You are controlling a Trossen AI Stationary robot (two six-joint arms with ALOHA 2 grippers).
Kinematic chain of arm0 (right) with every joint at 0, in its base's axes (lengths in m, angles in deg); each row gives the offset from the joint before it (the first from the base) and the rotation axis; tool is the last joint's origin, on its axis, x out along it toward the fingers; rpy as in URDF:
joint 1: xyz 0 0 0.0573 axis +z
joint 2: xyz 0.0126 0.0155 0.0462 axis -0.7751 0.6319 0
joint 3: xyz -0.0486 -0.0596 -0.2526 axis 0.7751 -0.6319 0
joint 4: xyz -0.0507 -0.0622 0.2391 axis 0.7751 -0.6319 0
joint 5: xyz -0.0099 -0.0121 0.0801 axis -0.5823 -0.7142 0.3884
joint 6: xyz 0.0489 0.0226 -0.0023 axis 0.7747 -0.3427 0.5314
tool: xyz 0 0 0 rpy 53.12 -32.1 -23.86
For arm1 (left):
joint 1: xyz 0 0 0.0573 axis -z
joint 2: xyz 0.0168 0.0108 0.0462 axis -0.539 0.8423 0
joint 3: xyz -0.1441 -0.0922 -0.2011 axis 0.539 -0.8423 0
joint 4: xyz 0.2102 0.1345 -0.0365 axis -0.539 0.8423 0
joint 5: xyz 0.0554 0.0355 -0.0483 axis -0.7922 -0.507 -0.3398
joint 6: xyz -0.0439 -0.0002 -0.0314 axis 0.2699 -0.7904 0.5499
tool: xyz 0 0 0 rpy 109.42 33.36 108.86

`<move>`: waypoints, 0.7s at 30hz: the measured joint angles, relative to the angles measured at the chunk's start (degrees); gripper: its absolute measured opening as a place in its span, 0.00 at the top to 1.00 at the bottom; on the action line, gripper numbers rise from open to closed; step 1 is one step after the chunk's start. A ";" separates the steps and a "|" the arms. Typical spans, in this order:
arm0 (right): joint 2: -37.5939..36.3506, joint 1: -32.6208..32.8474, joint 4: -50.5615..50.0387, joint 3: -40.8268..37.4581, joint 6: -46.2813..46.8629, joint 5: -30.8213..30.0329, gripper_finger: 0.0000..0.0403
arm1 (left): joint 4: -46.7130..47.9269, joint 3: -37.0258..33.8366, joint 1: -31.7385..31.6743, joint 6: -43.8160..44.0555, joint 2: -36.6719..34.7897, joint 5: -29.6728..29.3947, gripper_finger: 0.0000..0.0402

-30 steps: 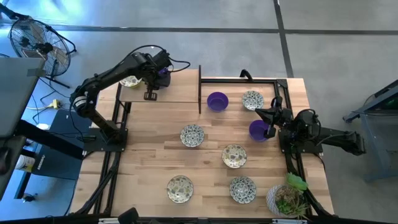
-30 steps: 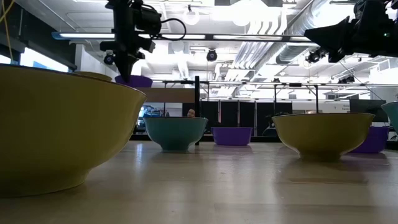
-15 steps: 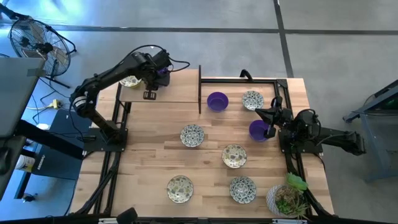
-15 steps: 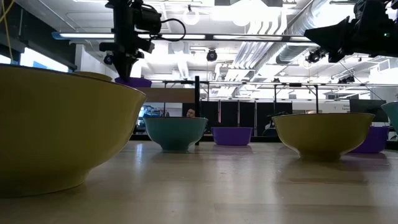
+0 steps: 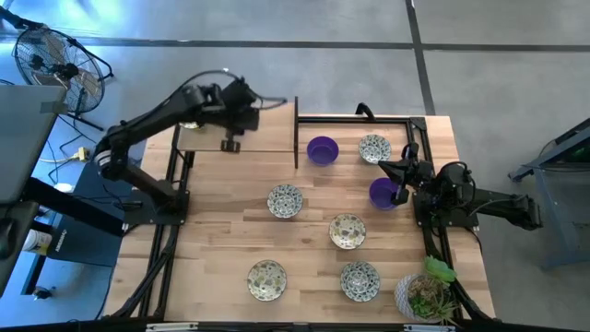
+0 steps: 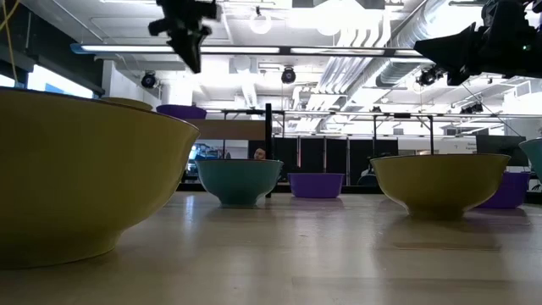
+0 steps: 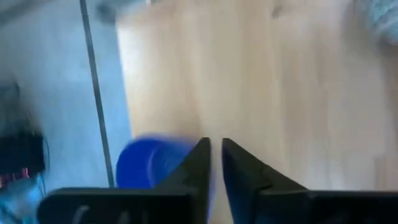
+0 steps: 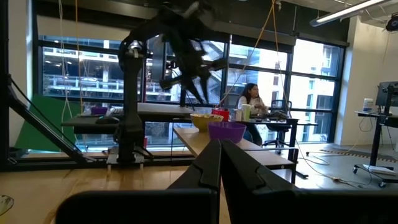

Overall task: Pick & Place Mini bowls
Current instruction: Put the middle blue and white patterned bowl on the shelf

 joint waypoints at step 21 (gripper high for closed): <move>0.00 0.02 -0.22 0.02 -0.02 -0.48 1.00 | -52.39 -39.41 22.45 6.13 -7.05 9.11 1.00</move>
